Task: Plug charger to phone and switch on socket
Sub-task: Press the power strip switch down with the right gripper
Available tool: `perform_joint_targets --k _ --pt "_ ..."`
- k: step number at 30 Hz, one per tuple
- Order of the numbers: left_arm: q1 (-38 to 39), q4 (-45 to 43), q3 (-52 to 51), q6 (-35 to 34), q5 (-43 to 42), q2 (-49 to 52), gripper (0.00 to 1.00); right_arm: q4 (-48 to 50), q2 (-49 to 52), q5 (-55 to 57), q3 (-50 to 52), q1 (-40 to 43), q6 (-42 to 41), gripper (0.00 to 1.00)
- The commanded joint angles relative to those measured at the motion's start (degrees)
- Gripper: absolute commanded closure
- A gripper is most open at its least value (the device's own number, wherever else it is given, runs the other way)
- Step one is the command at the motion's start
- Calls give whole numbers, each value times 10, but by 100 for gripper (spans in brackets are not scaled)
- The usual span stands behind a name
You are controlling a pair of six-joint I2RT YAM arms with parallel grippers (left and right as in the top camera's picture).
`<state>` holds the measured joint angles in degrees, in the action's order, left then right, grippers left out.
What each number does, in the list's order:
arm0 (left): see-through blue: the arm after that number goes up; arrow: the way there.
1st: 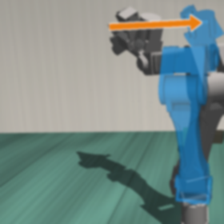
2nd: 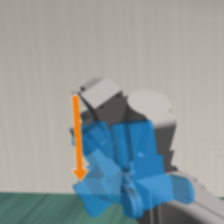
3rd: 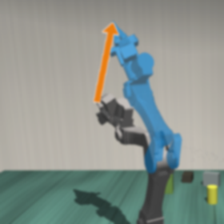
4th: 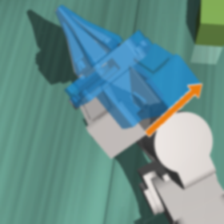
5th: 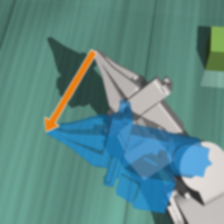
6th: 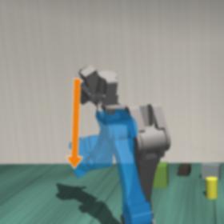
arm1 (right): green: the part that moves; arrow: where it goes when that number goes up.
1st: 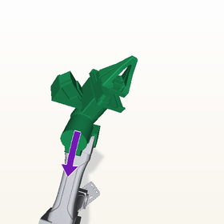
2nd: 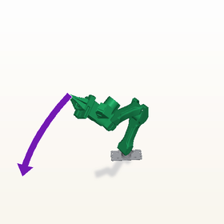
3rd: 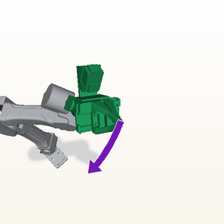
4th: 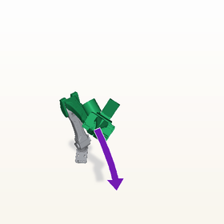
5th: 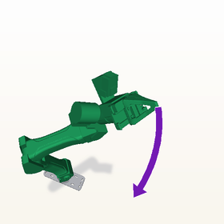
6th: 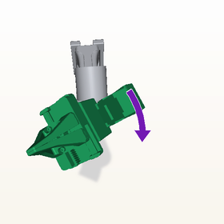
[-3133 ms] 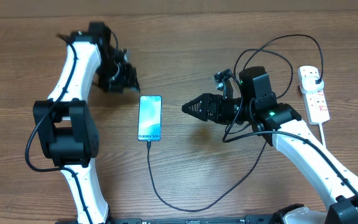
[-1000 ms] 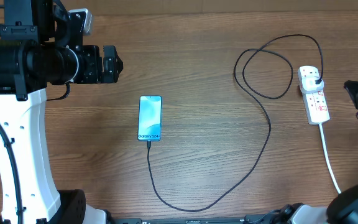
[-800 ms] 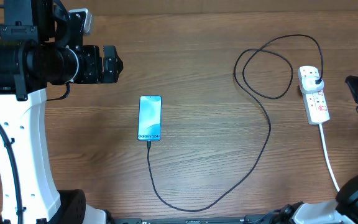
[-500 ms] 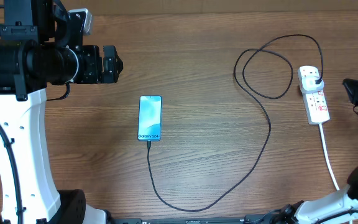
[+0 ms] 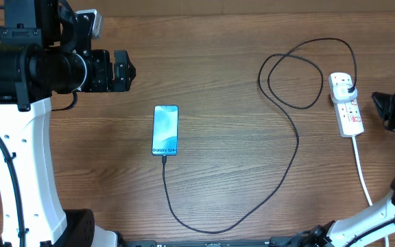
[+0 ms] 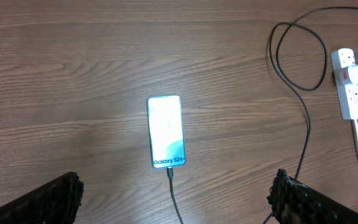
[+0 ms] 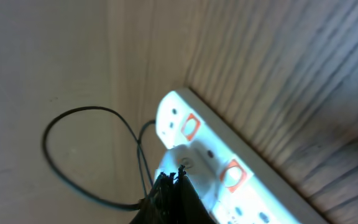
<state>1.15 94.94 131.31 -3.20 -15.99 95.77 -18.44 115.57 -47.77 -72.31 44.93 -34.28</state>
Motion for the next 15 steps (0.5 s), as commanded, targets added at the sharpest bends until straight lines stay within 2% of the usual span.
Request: perform_joint_targets --k 1,15 --pt "-2 0 9 -2 3 -9 0 6 14 -2 -8 1 15 96" --pt "-2 0 9 -2 3 -9 0 19 41 3 -4 -16 48 96"
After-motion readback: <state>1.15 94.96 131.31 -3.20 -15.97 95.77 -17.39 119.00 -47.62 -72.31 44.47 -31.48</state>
